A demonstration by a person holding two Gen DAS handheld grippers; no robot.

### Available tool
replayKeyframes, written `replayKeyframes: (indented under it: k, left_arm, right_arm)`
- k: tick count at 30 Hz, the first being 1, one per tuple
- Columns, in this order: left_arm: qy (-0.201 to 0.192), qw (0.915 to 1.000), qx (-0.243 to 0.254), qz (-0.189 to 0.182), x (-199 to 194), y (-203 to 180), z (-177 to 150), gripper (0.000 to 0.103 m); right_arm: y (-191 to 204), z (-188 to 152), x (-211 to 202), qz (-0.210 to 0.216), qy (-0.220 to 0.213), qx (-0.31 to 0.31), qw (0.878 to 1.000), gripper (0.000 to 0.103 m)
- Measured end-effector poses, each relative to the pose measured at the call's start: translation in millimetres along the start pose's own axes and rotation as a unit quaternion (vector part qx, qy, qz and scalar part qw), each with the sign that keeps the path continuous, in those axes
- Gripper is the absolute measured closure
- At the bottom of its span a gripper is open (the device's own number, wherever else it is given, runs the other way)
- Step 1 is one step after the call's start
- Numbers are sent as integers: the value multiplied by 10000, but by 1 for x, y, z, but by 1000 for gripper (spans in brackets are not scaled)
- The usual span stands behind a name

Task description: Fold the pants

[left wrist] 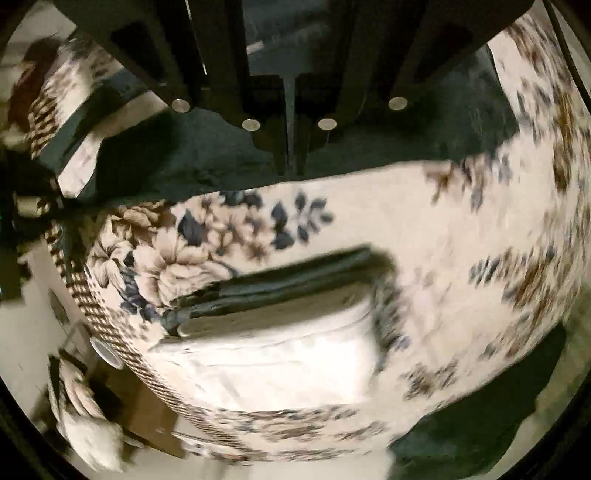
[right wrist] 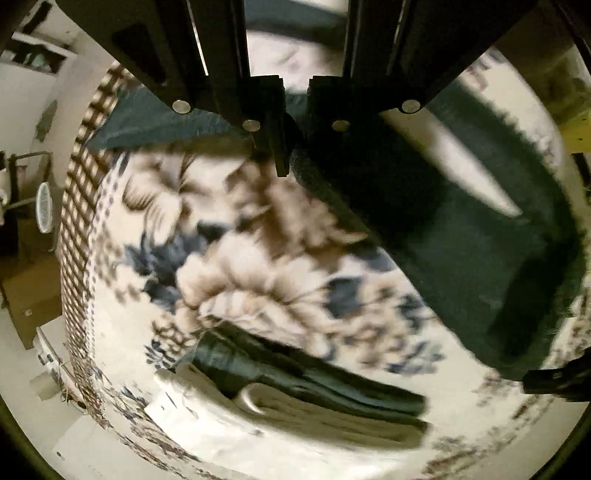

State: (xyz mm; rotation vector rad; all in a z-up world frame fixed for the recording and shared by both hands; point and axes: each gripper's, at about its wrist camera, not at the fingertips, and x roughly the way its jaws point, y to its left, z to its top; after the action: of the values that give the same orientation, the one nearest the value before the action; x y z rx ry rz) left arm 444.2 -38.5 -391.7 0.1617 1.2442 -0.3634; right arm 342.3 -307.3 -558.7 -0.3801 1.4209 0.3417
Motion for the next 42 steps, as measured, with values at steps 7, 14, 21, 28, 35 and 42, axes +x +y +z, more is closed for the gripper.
replayKeyframes:
  k: [7, 14, 21, 28, 35, 42]
  left_arm:
    - [976, 9919, 765, 277, 71, 32, -12, 81]
    - [1859, 9687, 1614, 325, 149, 37, 6, 79]
    - [2684, 9383, 2169, 202, 197, 30, 1, 72]
    - [3143, 9190, 2304, -604, 195, 41, 16, 63]
    - [2983, 9172, 2624, -298, 211, 22, 8, 58]
    - [1936, 9466, 2563, 264, 184, 12, -10, 101]
  right_arm:
    - [23, 30, 30, 32, 565, 72, 9984, 94]
    - [25, 89, 107, 52, 1573, -122, 9875, 86]
    - [17, 100, 141, 443, 2255, -422, 9723, 74]
    - [22, 109, 145, 522, 2623, -772, 9605, 74]
    - [35, 110, 151, 349, 2717, -1018, 9563, 74]
    - [51, 82, 125, 71, 1845, -1137, 9762, 91]
